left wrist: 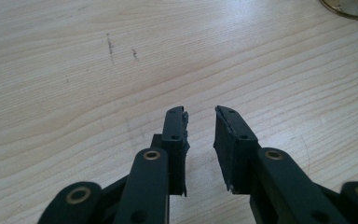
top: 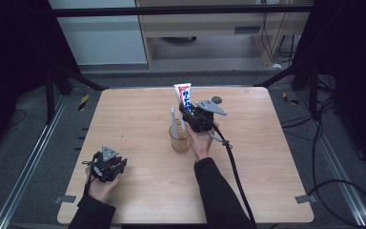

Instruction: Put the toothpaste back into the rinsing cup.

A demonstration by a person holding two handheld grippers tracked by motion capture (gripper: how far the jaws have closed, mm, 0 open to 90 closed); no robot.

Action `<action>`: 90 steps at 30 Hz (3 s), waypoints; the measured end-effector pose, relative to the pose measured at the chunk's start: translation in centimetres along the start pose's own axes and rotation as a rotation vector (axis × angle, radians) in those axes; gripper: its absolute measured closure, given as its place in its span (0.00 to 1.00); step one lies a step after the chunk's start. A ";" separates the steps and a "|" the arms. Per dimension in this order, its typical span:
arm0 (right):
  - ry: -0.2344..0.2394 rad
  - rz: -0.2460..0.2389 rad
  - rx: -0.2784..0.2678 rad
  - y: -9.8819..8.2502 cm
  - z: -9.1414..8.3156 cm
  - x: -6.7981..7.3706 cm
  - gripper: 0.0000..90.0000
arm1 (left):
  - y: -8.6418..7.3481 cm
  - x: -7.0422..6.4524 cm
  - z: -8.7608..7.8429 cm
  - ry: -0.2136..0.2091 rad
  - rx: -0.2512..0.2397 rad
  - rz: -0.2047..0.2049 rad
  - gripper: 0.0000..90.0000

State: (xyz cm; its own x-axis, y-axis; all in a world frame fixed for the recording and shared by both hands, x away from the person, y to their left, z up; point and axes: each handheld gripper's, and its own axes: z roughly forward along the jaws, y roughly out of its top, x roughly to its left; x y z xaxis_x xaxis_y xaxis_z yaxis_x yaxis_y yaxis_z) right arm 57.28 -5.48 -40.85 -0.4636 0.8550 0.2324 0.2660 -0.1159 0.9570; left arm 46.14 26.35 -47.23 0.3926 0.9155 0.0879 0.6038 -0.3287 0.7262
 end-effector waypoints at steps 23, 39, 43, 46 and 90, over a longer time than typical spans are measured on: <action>0.015 -0.045 0.099 -2.1 1.0 0.7 0.72 | 0.0 0.0 0.1 0.002 0.005 0.002 0.81; 0.038 -0.092 0.184 -1.5 -0.2 0.7 0.68 | 0.0 -0.1 0.1 0.001 0.009 0.004 0.81; 0.041 -0.096 0.203 -1.7 -0.6 0.5 0.69 | 0.0 -0.1 0.2 0.001 0.010 0.003 0.81; 0.038 -0.103 0.222 -2.1 -0.8 0.3 0.69 | -0.1 -0.1 0.2 0.001 0.010 0.004 0.81; -0.075 -0.120 0.413 -4.6 -14.7 -8.8 0.18 | -0.2 0.2 0.4 -0.031 0.035 -0.018 0.72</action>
State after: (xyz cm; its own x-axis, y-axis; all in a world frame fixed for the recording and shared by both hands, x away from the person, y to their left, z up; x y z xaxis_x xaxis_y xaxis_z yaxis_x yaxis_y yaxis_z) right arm 47.70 -19.90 -44.72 -0.4534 0.8861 0.0958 0.5365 0.1855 0.8232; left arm 46.38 26.49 -47.68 0.4024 0.9139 0.0533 0.6344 -0.3204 0.7034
